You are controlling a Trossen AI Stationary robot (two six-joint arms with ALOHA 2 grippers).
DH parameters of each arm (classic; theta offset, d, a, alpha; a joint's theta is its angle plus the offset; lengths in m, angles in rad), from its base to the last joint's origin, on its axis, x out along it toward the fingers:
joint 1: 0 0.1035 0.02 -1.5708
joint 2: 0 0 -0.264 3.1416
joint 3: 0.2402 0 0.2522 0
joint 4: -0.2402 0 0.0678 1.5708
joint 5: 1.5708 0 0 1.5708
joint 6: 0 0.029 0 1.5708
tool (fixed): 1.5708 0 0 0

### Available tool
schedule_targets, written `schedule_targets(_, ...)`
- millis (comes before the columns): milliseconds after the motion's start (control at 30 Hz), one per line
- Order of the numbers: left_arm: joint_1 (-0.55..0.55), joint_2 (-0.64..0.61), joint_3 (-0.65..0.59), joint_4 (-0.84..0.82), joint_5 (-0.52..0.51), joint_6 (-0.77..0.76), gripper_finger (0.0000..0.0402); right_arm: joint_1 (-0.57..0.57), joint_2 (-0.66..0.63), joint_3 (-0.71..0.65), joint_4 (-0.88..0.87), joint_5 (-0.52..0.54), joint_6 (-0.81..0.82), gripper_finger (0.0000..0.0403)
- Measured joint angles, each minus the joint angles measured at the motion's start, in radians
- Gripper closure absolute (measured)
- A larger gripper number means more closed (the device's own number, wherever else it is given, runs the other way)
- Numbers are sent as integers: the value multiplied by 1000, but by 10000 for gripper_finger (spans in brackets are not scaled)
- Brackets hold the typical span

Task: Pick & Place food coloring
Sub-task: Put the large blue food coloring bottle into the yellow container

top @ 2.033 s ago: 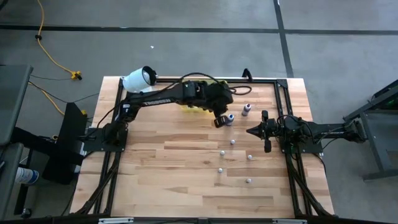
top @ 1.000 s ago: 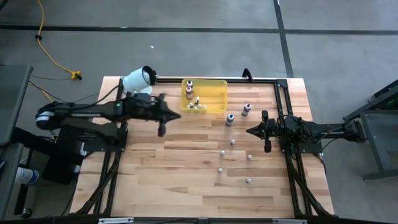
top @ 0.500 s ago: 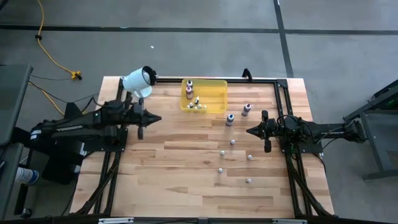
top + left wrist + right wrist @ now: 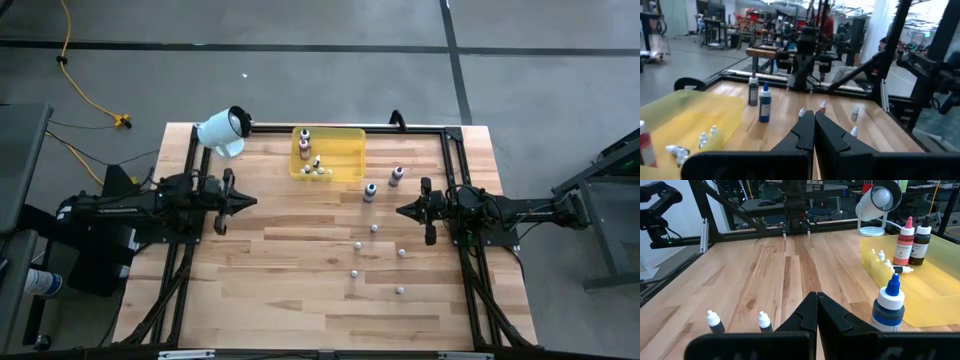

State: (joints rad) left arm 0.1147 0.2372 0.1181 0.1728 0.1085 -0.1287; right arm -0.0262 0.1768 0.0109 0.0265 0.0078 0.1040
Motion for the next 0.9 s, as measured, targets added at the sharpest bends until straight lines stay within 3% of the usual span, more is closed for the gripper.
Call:
schedule_targets(433, -56, -2, -99, 128, -47, -4, 401, 0, 0, 0, 0, 0, 0, 402)
schedule_targets(700, -56, -4, -103, 91, -52, 28, 401, 0, 0, 0, 0, 0, 0, 402)
schedule_targets(900, -56, -52, -105, -43, -72, 70, 401, 0, 0, 0, 0, 0, 0, 402)
